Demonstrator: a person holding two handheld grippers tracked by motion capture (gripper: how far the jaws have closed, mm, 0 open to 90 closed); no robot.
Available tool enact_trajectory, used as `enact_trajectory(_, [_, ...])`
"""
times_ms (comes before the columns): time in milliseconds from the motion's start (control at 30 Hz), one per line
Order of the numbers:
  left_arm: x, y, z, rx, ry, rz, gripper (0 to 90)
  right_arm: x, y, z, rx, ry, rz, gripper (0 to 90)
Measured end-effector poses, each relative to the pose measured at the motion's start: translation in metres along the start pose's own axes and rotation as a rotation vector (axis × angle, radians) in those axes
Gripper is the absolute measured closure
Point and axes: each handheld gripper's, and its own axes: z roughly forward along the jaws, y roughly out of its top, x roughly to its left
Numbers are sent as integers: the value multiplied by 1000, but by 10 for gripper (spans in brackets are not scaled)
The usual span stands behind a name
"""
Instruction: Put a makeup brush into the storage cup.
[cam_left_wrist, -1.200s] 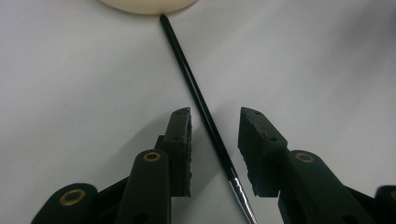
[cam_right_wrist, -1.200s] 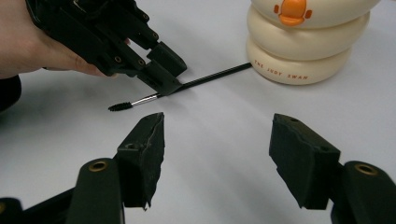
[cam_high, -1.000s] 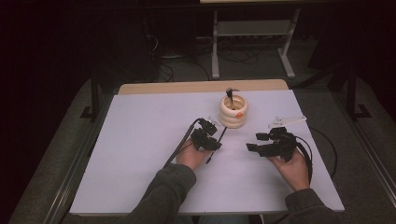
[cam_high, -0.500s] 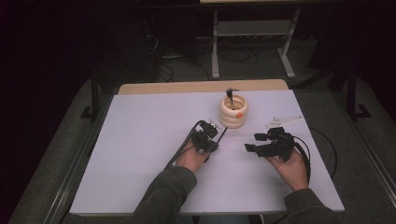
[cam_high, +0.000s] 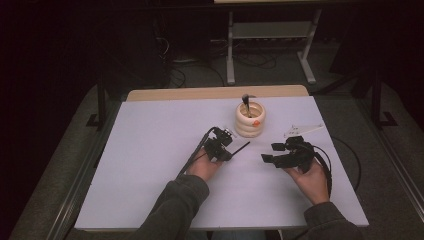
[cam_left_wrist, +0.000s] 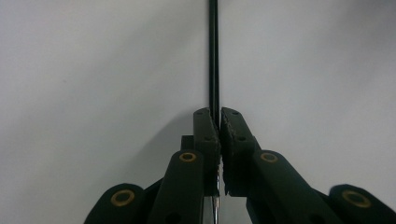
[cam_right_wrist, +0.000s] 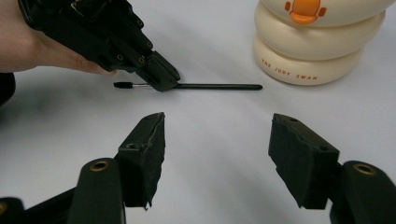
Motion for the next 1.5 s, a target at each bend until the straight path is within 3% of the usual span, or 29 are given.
enact_trajectory(267, [5,-1,-6,-17,-12,7,860,1,0,2,6,1,-5,353])
enact_trajectory(533, [10,-3,-11,-7,-17,43,861,2,0,2,10,6,-8,354])
enact_trajectory(1067, [11,-5,-24,-70,-17,61,860,2,0,3,15,13,-14,352])
enact_trajectory(1267, [9,-10,-35,-63,-25,115,860,6,1,1,5,20,-32,353])
enact_trajectory(1500, [11,-19,-48,-68,-36,136,861,10,3,2,14,38,-56,347])
